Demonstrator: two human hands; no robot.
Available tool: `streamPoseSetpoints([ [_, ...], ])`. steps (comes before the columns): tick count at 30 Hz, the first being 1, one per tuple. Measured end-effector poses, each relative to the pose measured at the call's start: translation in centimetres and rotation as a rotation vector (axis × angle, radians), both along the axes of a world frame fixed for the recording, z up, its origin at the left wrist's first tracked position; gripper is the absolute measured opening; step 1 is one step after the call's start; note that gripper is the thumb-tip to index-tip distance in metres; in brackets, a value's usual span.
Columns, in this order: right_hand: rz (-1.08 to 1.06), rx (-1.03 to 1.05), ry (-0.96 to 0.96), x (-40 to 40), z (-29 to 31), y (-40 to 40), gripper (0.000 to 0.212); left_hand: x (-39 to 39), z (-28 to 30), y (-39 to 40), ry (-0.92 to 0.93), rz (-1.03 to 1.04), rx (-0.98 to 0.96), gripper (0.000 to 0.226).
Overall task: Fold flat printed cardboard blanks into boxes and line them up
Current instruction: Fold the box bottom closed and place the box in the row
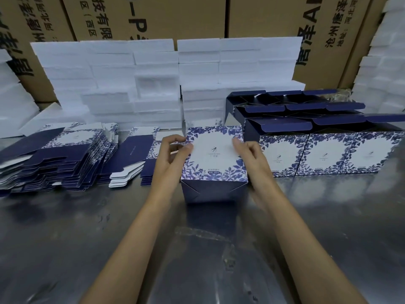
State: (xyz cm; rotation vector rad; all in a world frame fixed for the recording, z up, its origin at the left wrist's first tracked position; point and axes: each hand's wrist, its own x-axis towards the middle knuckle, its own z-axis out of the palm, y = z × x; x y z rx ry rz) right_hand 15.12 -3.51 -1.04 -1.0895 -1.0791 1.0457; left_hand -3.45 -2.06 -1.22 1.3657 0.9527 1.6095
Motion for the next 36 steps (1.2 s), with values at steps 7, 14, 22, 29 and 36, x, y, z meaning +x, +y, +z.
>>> streamPoseSetpoints([
  [7, 0.104, 0.237, 0.171, 0.2, 0.9, -0.9, 0.048, -1.5, 0.3, -0.9, 0.080, -0.095, 0.116, 0.069],
  [14, -0.005, 0.186, -0.002, -0.2, 1.4, -3.7, 0.059, -1.1, 0.9, -3.8, 0.013, -0.036, -0.126, 0.032],
  [22, 0.006, 0.067, -0.070, -1.4, 1.5, -5.3, 0.084, -1.0, 3.1, -6.0, 0.535, -0.032, -0.334, 0.051],
  [29, -0.005, 0.010, -0.089, -1.5, 1.5, -5.5, 0.079, -1.0, 6.0, -4.7, 0.973, 0.050, -0.286, 0.041],
  [36, 0.015, -0.005, -0.072, -1.2, 1.4, -5.3, 0.079, -0.9, 7.0, -3.3, 1.039, 0.052, -0.282, 0.050],
])
